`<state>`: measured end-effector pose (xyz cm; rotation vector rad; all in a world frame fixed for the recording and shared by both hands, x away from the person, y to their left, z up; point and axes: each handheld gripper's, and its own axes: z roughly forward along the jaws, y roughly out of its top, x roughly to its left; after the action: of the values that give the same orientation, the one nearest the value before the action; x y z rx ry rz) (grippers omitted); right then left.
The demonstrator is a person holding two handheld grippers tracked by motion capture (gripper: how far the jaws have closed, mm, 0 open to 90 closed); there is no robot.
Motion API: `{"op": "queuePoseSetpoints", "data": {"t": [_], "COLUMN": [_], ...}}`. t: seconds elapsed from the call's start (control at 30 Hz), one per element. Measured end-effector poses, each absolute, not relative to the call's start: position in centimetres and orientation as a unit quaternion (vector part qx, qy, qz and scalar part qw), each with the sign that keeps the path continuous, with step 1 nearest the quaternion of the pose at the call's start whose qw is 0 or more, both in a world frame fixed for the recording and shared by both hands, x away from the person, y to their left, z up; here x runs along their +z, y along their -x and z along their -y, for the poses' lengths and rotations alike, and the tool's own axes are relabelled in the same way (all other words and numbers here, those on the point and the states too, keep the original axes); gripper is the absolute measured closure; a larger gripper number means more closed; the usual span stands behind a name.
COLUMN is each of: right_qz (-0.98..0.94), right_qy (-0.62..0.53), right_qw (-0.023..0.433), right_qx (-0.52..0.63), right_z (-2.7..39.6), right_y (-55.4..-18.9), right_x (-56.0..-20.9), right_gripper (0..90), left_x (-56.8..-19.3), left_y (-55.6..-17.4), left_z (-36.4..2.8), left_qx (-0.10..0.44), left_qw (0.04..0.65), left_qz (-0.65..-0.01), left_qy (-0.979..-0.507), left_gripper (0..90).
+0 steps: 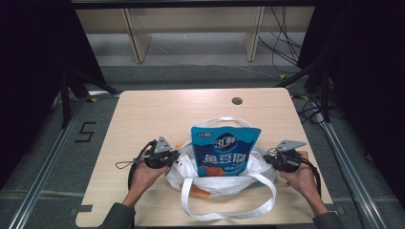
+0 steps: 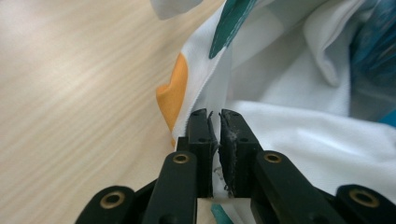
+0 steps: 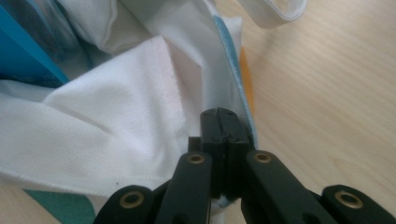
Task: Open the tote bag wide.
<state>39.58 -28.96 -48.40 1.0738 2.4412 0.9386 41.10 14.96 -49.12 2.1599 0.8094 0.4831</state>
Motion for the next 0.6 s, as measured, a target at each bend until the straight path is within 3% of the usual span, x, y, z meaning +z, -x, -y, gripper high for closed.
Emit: {"op": "queuePoseSetpoints", "data": {"t": [0.1,0.27,0.37,0.47,0.57,0.6], "right_qz": [-0.862,-0.858,-0.851,-0.847,-0.846,-0.847], "right_qy": [-0.361,-0.363,-0.345,-0.332,-0.33,-0.33], "right_qw": [0.169,0.168,0.171,0.167,0.167,0.157], "right_qx": [0.314,0.322,0.358,0.38,0.385,0.384], "right_z": [28.1,28.0,28.1,28.1,28.1,28.2], "right_y": [-39.9,-39.0,-38.5,-37.5,-36.5,-35.8], "right_x": [-49.9,-47.9,-46.6,-45.0,-44.2,-44.1], "right_gripper": [90.0,85.9,85.0,85.1,86.7,88.2], "left_x": [-49.5,-47.1,-46.0,-45.1,-45.1,-45.5], "left_y": [-41.4,-39.4,-38.2,-36.9,-35.8,-35.3], "left_z": [-15.1,-14.3,-14.1,-14.1,-14.1,-14.1], "left_qx": [0.17,0.167,0.155,0.139,0.115,0.084], "left_qw": [0.386,0.41,0.427,0.45,0.468,0.481], "left_qz": [-0.337,-0.329,-0.321,-0.311,-0.3,-0.305], "left_qy": [-0.842,-0.834,-0.831,-0.825,-0.823,-0.817], "left_gripper": [87.4,72.6,71.7,75.9,85.6,88.3]}}
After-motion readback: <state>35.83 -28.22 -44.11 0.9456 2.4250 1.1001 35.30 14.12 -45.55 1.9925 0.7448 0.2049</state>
